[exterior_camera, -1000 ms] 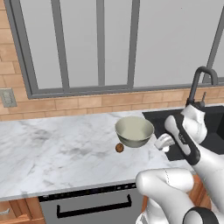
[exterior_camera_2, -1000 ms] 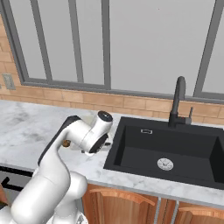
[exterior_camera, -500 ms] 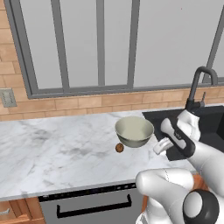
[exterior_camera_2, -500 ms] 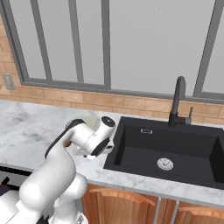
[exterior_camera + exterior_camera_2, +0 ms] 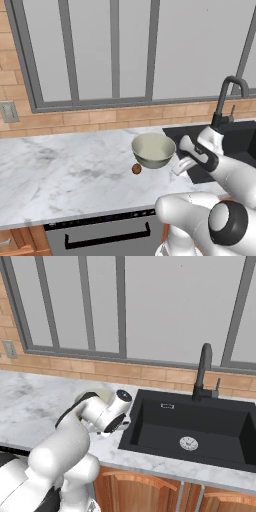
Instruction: Gather the eggs and milk located in the vicinity of the sink area and place them right next to the bowl.
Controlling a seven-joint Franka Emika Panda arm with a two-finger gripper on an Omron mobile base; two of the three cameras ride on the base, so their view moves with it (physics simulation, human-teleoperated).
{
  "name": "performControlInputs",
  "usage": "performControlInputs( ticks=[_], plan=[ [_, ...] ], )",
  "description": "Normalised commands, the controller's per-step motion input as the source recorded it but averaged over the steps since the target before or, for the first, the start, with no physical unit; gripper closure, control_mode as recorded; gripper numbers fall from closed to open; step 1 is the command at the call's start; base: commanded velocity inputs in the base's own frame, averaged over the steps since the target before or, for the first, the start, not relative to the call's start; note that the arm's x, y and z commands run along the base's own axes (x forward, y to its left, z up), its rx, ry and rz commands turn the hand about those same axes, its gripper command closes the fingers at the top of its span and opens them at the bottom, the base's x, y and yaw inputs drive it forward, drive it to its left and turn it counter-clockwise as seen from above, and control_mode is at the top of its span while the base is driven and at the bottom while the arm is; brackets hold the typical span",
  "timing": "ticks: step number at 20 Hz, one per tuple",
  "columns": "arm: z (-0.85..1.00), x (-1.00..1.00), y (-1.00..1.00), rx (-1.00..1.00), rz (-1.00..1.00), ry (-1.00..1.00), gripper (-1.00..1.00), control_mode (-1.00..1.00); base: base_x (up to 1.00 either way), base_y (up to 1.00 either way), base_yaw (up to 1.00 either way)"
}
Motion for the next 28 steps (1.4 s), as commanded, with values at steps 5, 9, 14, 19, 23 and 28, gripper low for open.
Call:
performControlInputs(
  ticks=[5,9,14,19,23,28],
  plan=[
    [-0.04,0.19,0.00,0.00,0.00,0.00,1.00,-1.00,0.00,0.00,0.00],
    [-0.07,0.17,0.00,0.01,0.00,-0.08,1.00,-1.00,0.00,0.00,0.00],
    [-0.07,0.14,0.00,0.01,0.00,-0.16,1.00,-1.00,0.00,0.00,0.00],
    [-0.21,0.00,0.00,0.00,0.00,-0.11,1.00,-1.00,0.00,0.00,0.00],
    [-0.24,0.02,0.00,0.00,0.00,-0.01,1.00,-1.00,0.00,0.00,0.00],
    [-0.11,0.19,0.00,0.00,0.00,0.00,1.00,-1.00,0.00,0.00,0.00]
  ],
)
